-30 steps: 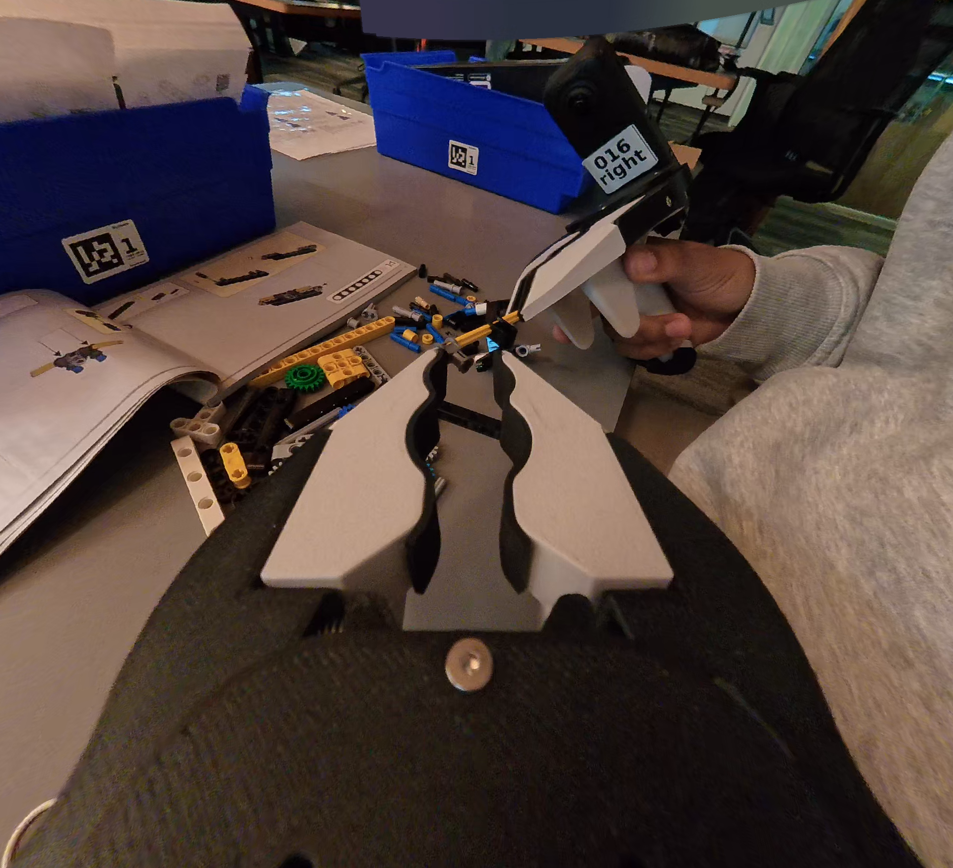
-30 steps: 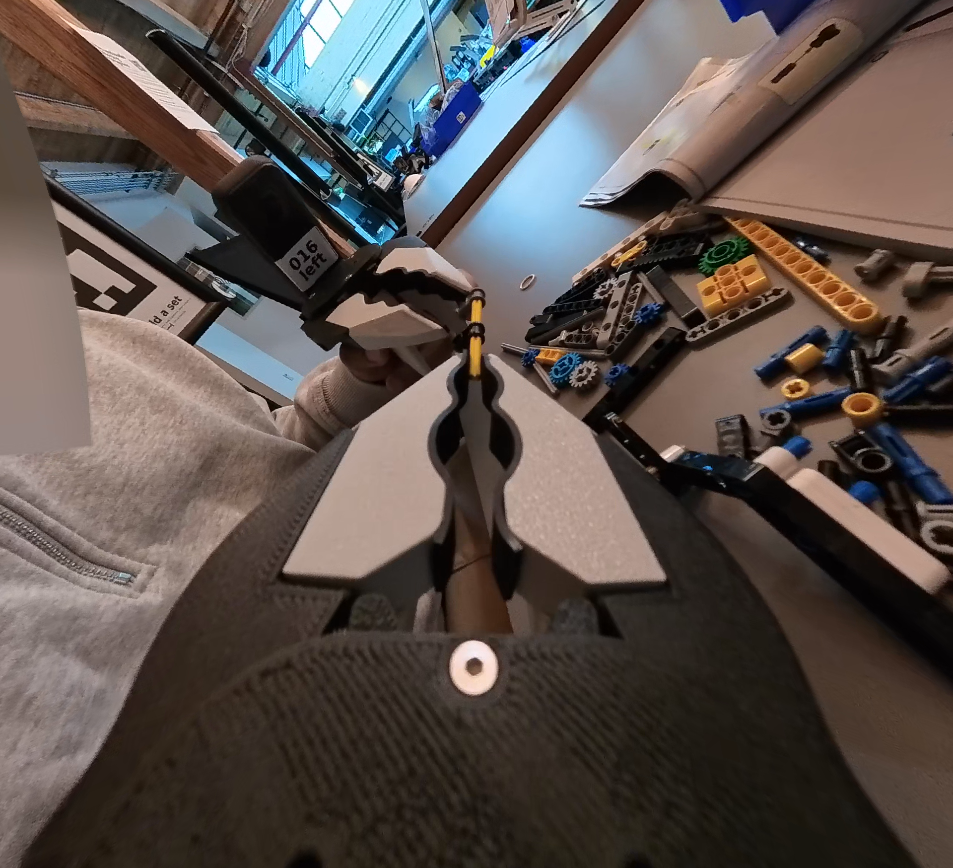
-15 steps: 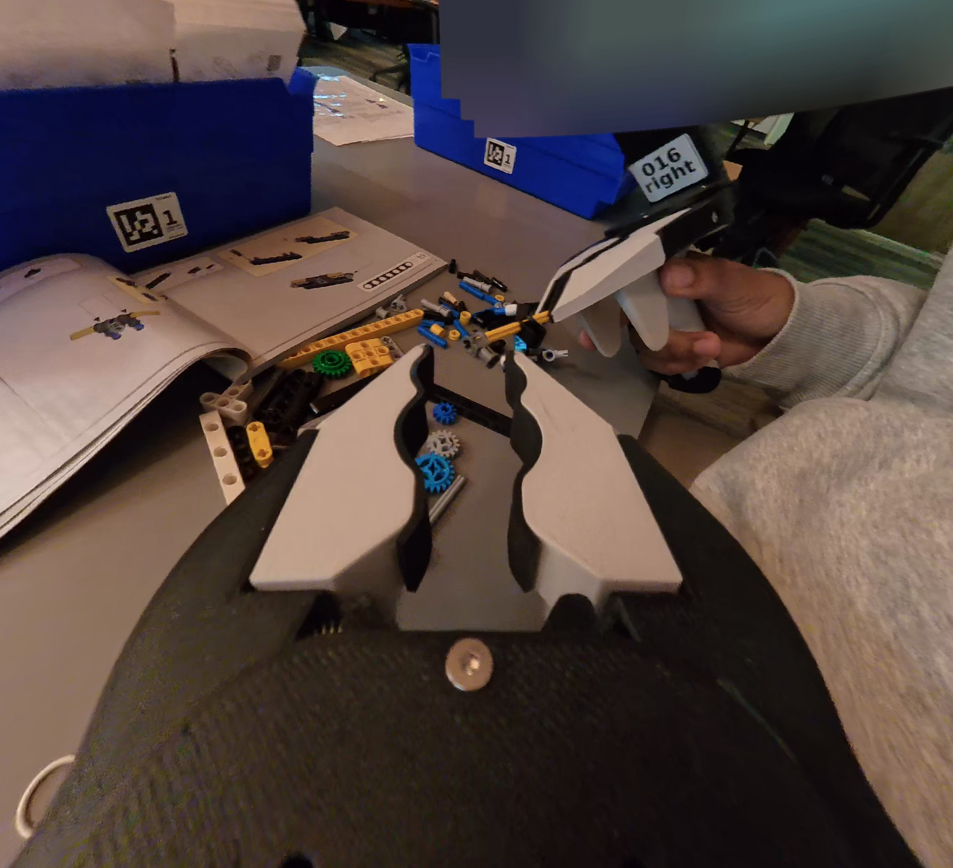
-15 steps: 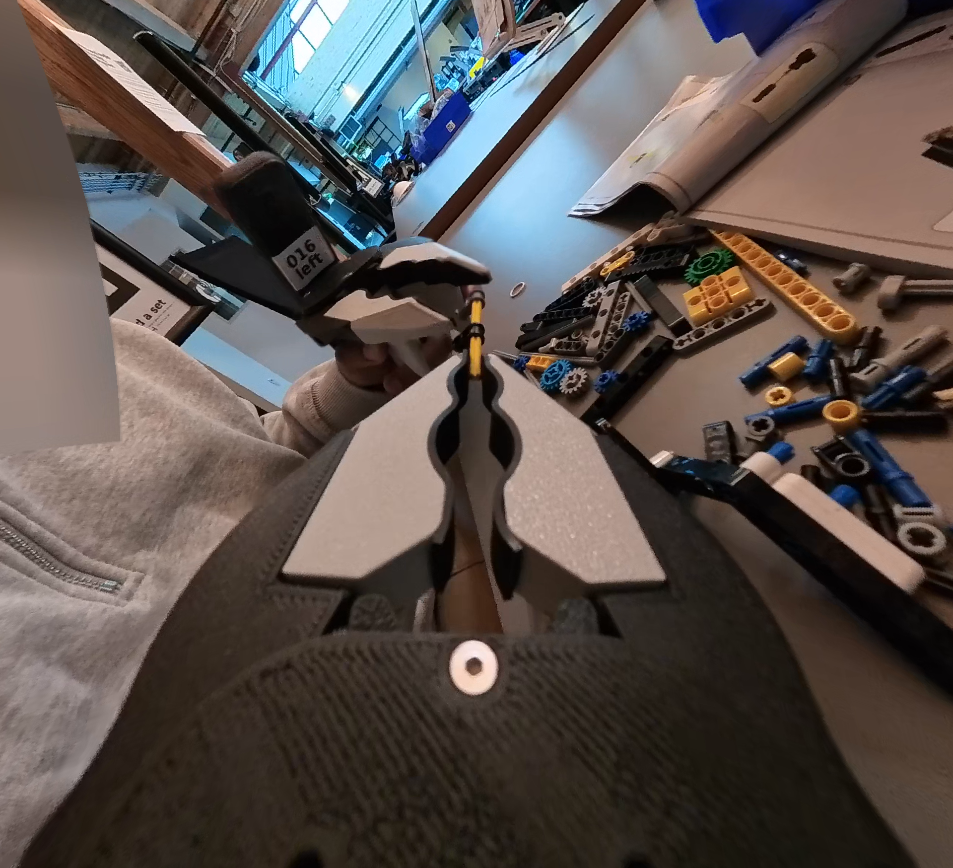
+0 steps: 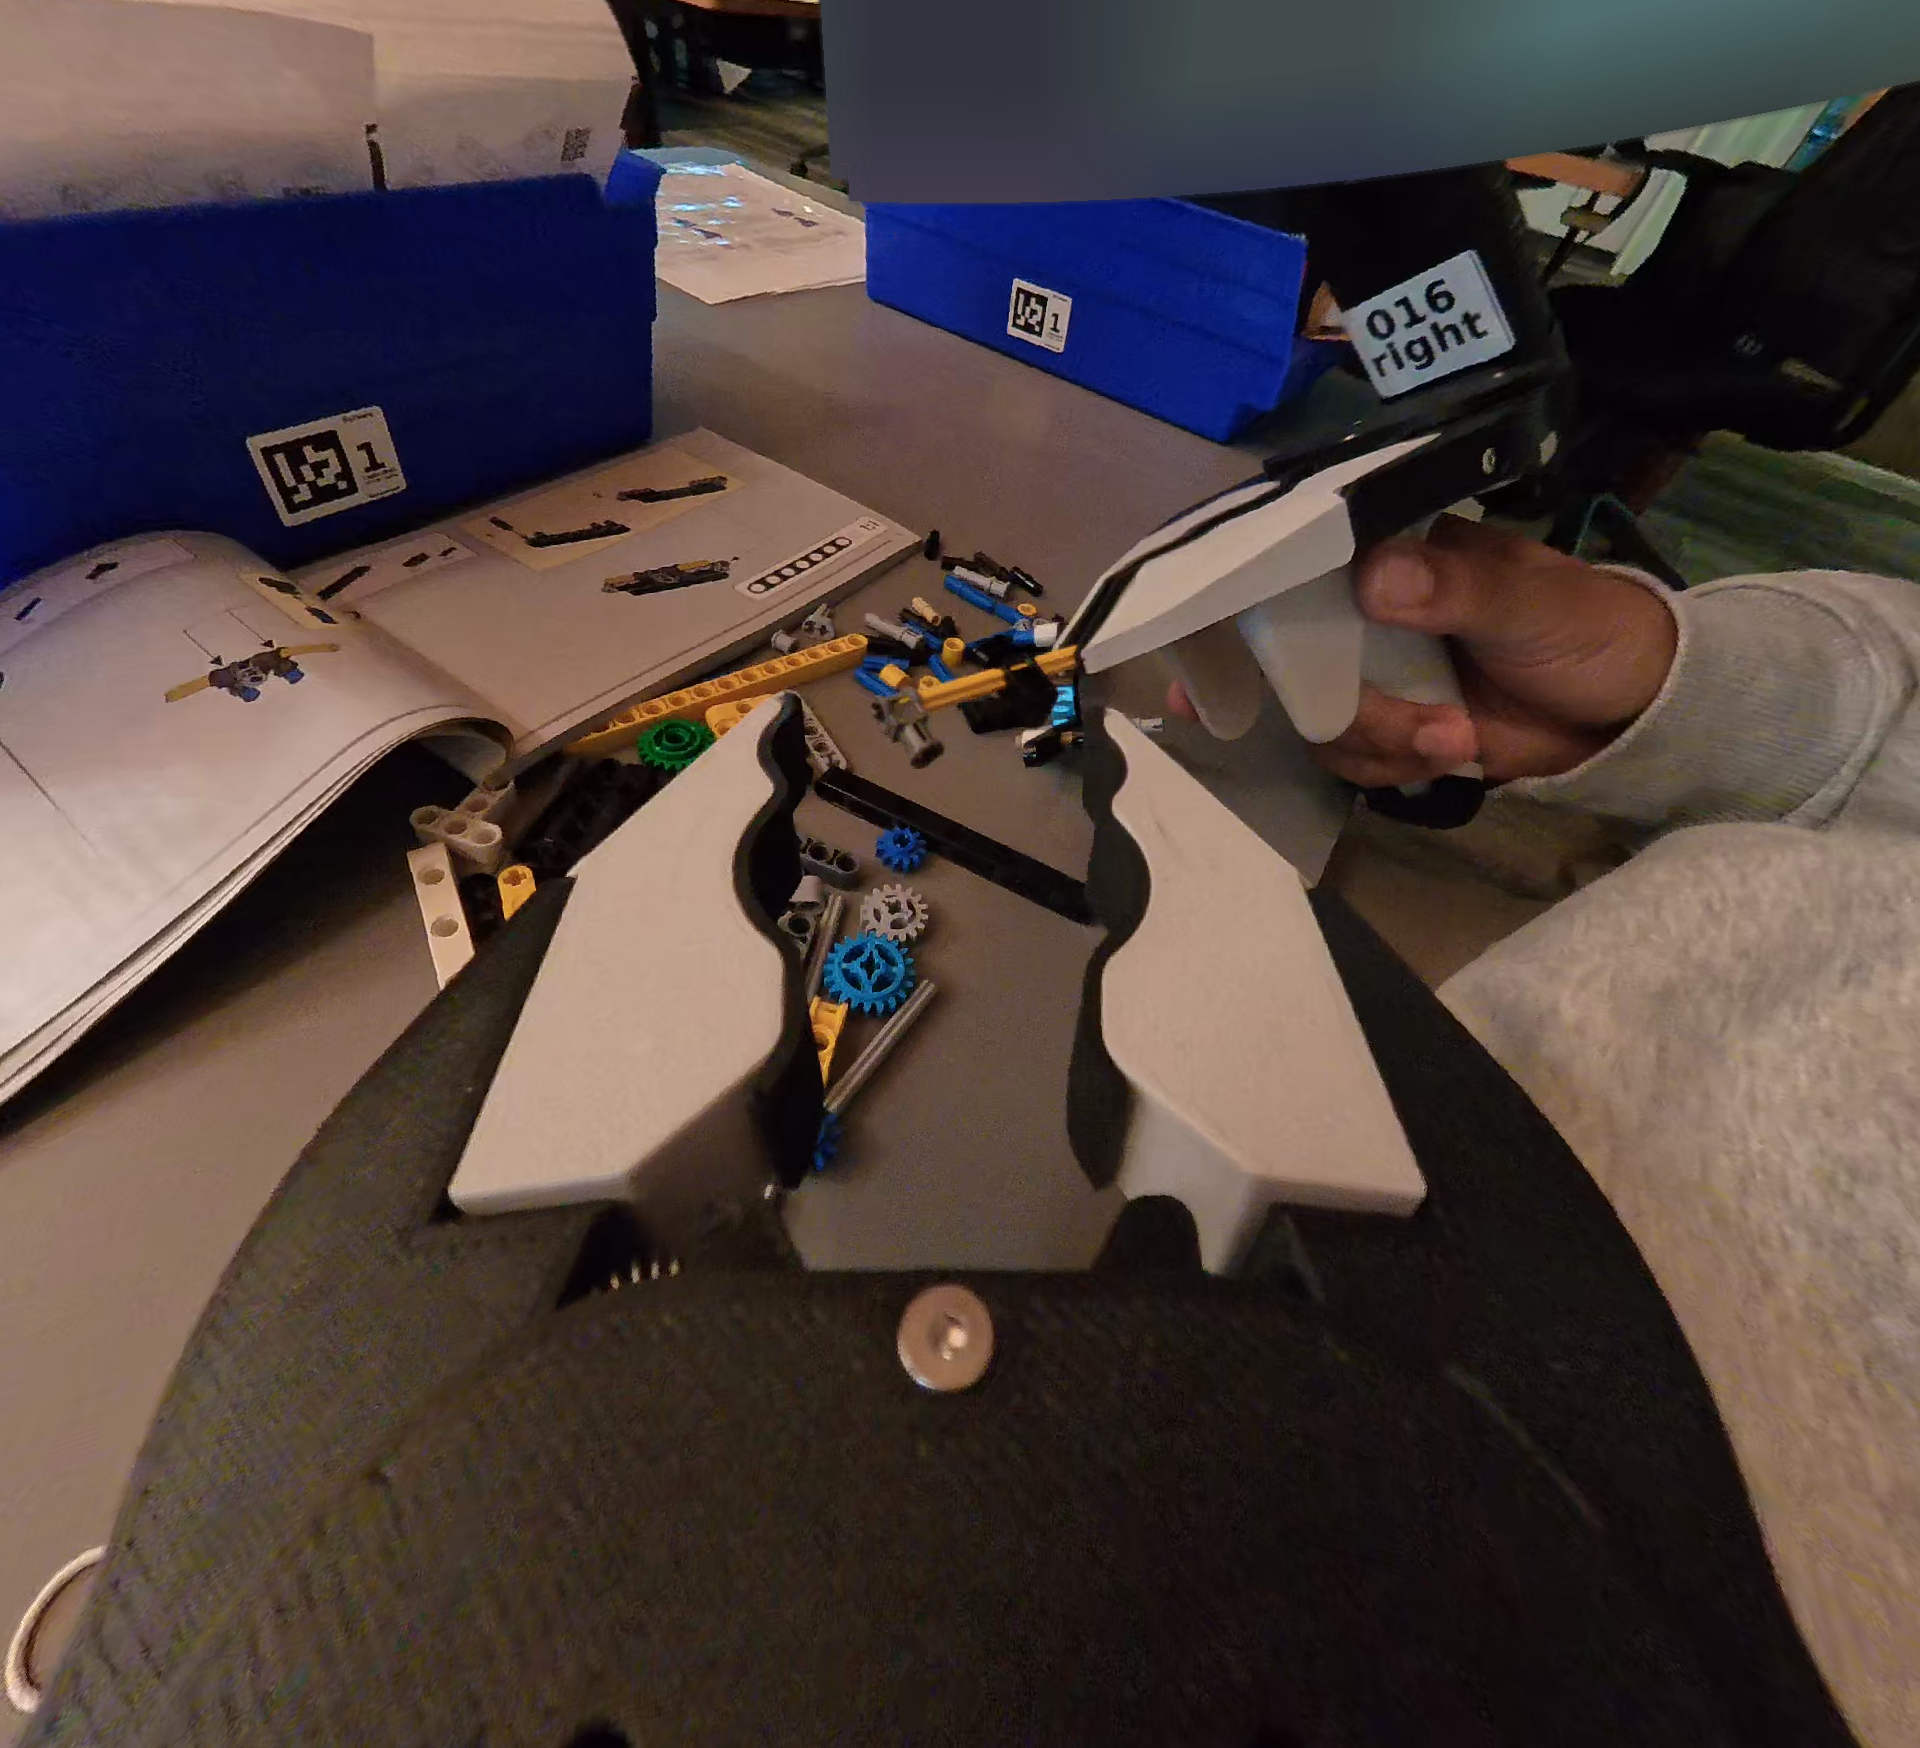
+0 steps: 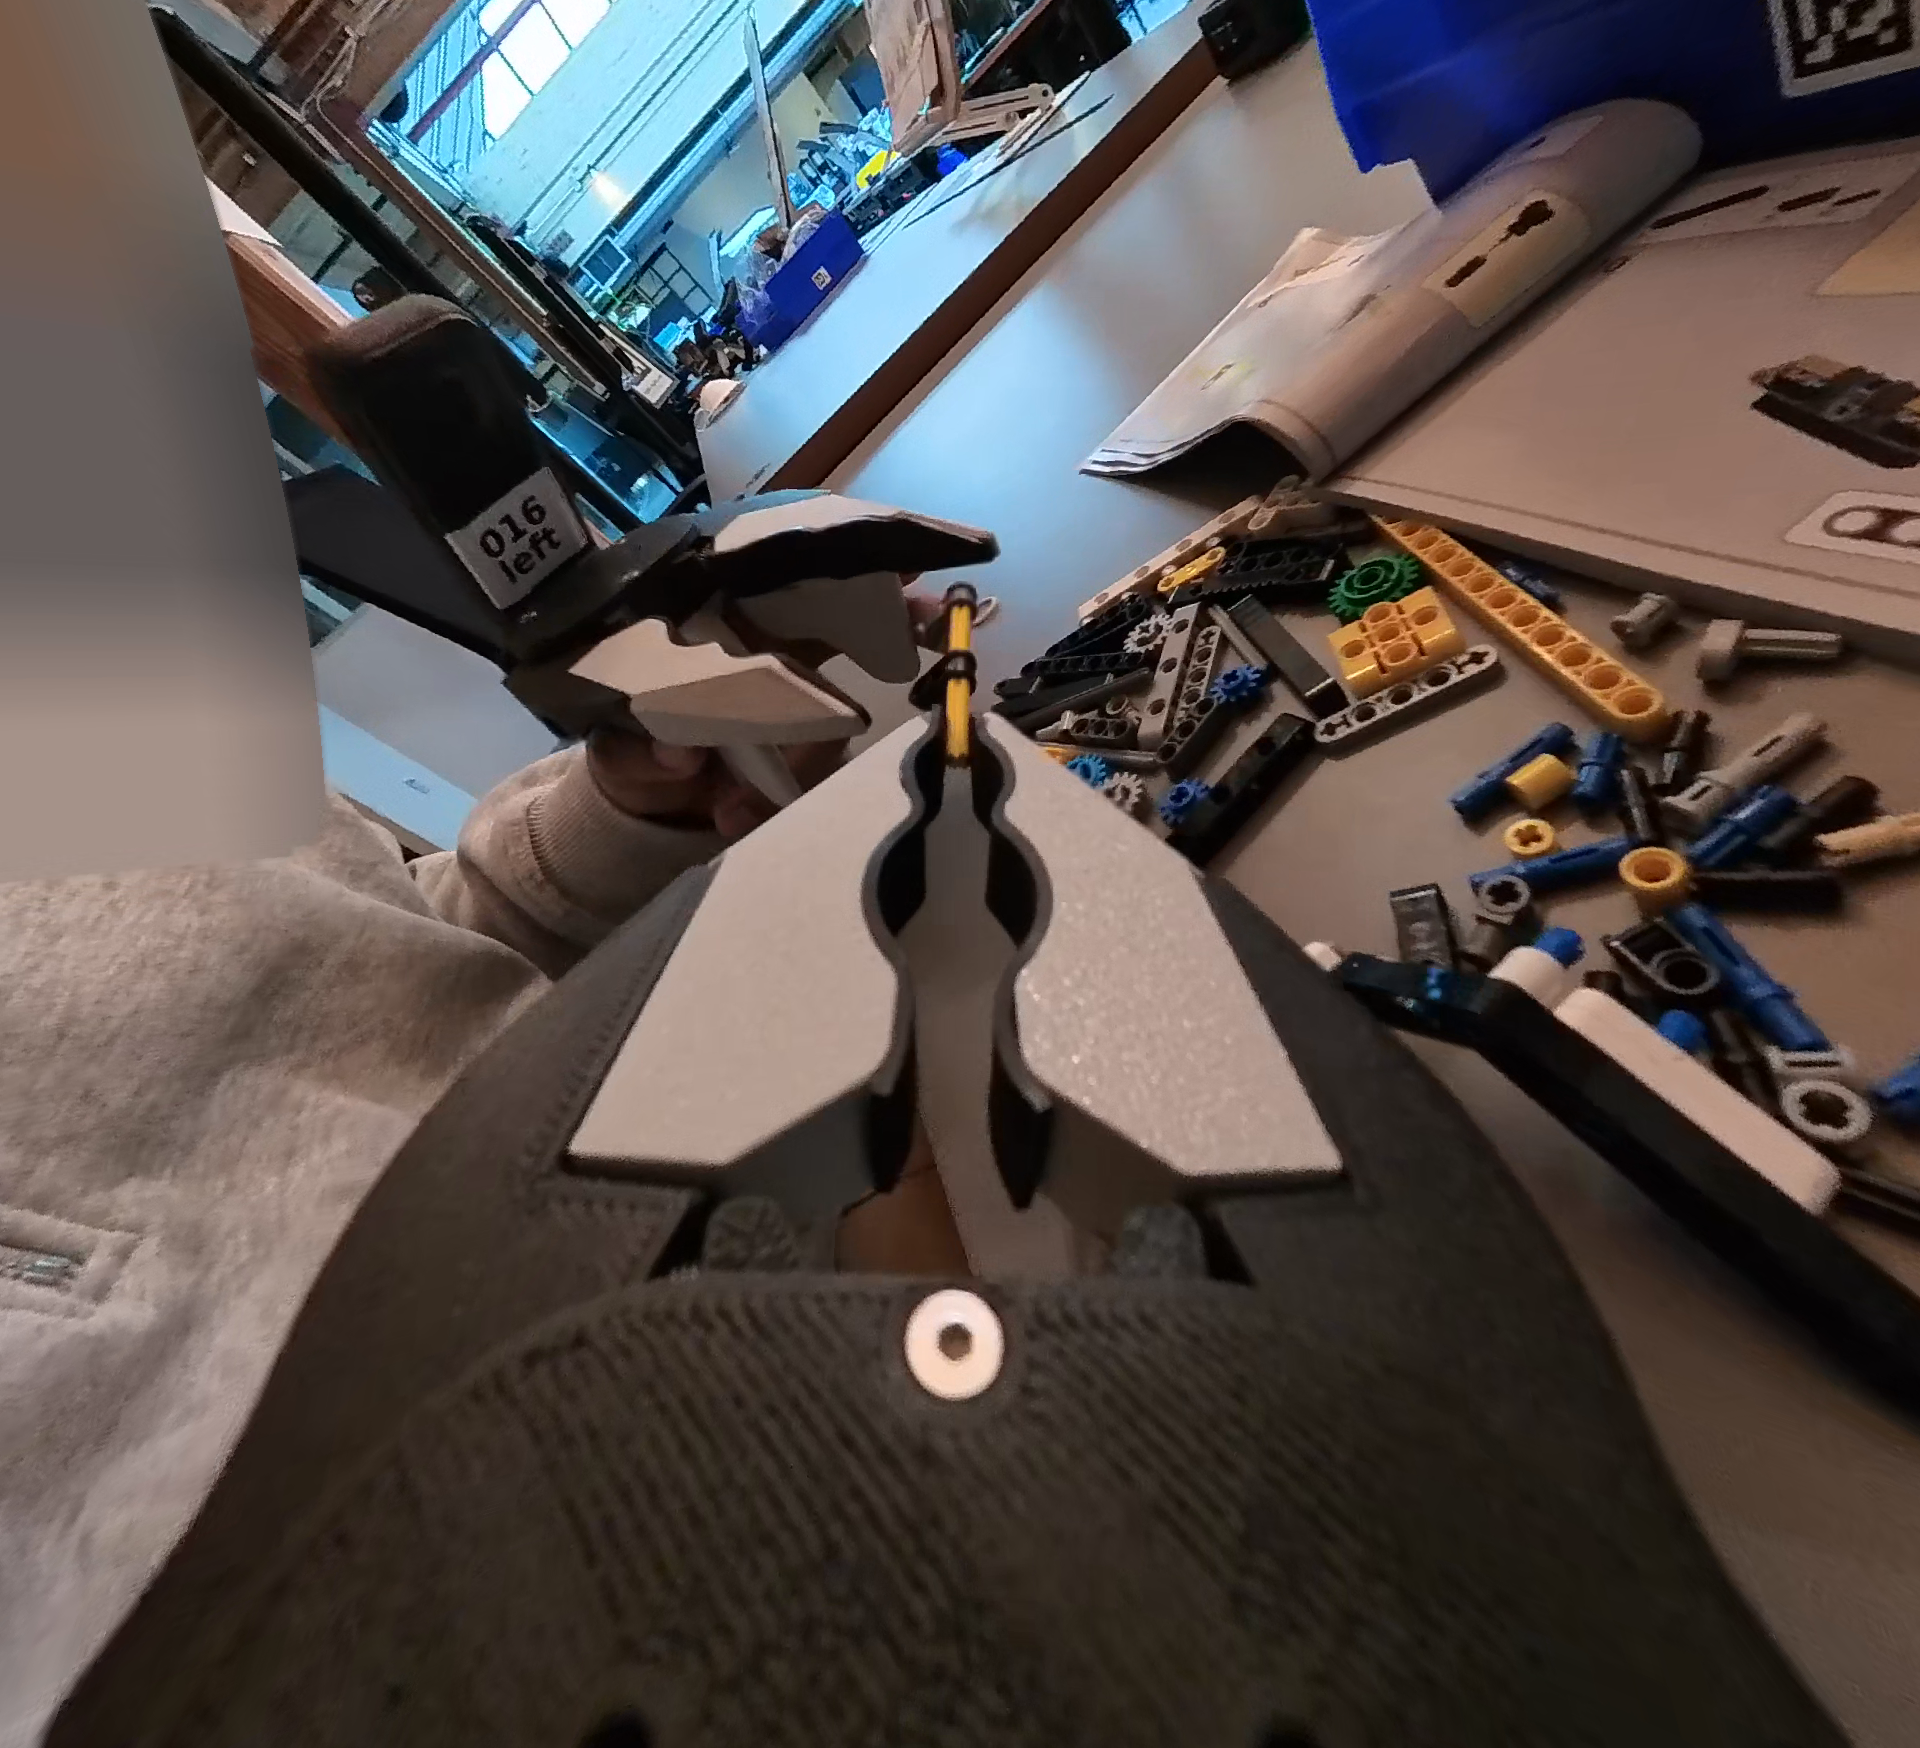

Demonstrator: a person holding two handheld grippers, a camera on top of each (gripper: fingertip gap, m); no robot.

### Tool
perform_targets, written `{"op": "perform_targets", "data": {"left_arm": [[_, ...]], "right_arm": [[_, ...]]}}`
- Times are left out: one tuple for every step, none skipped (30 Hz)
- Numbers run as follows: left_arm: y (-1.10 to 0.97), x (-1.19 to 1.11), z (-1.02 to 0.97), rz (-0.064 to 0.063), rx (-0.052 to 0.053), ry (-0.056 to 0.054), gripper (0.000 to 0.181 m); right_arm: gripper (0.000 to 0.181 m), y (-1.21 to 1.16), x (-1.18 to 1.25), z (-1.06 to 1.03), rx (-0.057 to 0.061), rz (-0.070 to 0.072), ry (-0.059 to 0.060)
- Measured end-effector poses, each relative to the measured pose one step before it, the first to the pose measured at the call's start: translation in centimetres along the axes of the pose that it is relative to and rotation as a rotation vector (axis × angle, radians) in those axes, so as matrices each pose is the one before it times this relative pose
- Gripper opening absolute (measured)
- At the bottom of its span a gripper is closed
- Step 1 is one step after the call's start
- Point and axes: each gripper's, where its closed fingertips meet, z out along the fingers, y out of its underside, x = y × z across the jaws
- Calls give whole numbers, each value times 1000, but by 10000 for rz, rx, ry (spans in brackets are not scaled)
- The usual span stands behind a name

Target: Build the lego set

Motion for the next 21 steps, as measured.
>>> {"op": "perform_targets", "data": {"left_arm": [[16,36,13,31,-7,-7,54],[-14,75,17,4,7,16,54],[-2,115,13,-15,12,50,54],[0,163,19,-25,10,76,54],[18,176,35,-11,-6,82,55],[33,155,48,14,-17,62,56],[9,116,48,22,-11,21,58],[-11,76,39,25,6,-6,60],[-2,34,41,26,7,-34,63],[1,61,43,29,-5,-12,65],[35,96,51,20,-21,29,66],[17,116,37,-4,-13,38,68],[13,75,53,-10,-7,19,69],[3,70,51,-7,4,5,71],[-21,54,48,-3,14,-2,73],[-55,126,46,9,31,25,74],[-100,140,32,13,55,30,74],[-104,154,38,12,59,29,74],[-55,131,52,9,24,14,74],[27,-13,80,19,-17,-59,75],[63,-25,56,48,-26,-50,75]], "right_arm": [[2,-100,-35,-1,52,-123,69],[2,-114,-50,-11,60,-104,53],[2,-126,-40,-26,63,-80,40],[2,-111,-28,-18,55,-52,34],[2,-76,-1,-20,44,-26,27],[2,-53,7,-21,35,-12,26],[2,-51,35,-16,31,-6,33],[2,-28,43,-12,16,-2,35],[2,0,36,-11,3,-3,27],[2,-8,24,-1,0,-5,19],[2,2,12,8,3,-2,15],[2,4,13,4,-1,9,4],[2,6,1,18,4,16,-3],[2,6,-7,12,2,13,0],[2,24,9,28,-3,10,11],[2,35,80,17,-6,9,54],[2,44,99,23,-12,11,71],[2,70,88,32,-26,24,54],[2,74,88,31,-23,38,45],[2,10,7,2,15,45,-4],[2,-11,3,-2,19,45,-11]]}}
